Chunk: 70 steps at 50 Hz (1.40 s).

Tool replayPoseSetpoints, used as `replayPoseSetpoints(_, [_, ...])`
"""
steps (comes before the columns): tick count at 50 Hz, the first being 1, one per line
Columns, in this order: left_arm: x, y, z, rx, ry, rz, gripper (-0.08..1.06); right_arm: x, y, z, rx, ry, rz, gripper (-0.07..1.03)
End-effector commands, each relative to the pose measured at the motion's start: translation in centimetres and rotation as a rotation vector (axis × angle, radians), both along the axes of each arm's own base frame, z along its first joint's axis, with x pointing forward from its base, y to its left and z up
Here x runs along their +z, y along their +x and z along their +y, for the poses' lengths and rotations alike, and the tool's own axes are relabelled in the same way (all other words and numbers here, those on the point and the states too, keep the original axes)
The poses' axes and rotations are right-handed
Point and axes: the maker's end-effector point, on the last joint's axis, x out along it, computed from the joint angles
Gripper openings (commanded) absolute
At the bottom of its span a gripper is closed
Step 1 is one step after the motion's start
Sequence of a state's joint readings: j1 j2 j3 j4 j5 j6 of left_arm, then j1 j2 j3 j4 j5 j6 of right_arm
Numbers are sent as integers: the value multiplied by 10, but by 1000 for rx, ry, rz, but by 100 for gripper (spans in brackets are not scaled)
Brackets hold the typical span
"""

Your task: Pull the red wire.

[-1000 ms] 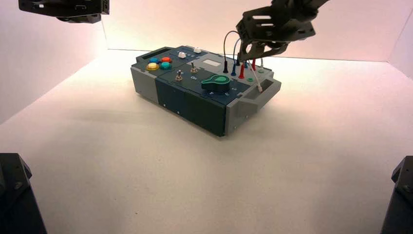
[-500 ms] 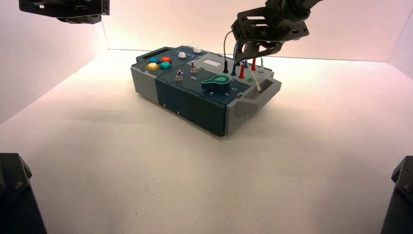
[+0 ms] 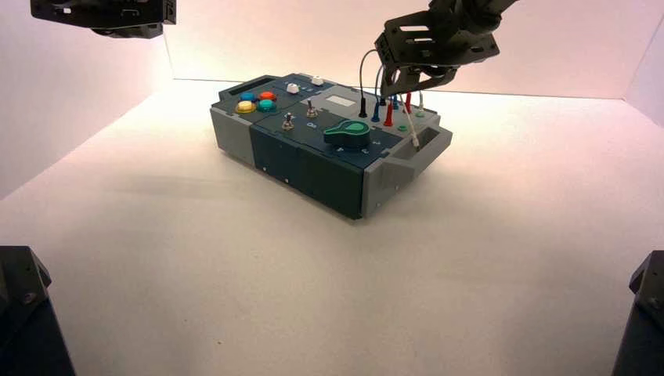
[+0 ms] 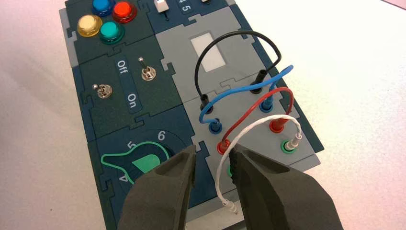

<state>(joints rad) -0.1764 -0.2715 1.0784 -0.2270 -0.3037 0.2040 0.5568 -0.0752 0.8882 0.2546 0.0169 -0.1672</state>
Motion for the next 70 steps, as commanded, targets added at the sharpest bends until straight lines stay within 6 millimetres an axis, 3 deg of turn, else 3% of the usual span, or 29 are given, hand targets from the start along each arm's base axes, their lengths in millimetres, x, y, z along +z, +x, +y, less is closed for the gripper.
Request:
replayPoseSetpoints(1, [10, 6, -3, -8, 2, -33, -3, 19, 4, 3, 3, 25, -36, 39])
replayPoseSetpoints(26, [10, 6, -2, -7, 1, -32, -3, 34, -22, -3, 6, 50, 12, 39])
replayPoseSetpoints(39, [9, 5, -2, -7, 1, -31, -3, 48, -30, 7, 23, 92, 8, 39])
replayPoseSetpoints(70, [10, 5, -2, -7, 0, -32, -3, 28, -10, 18, 5, 79, -12, 39])
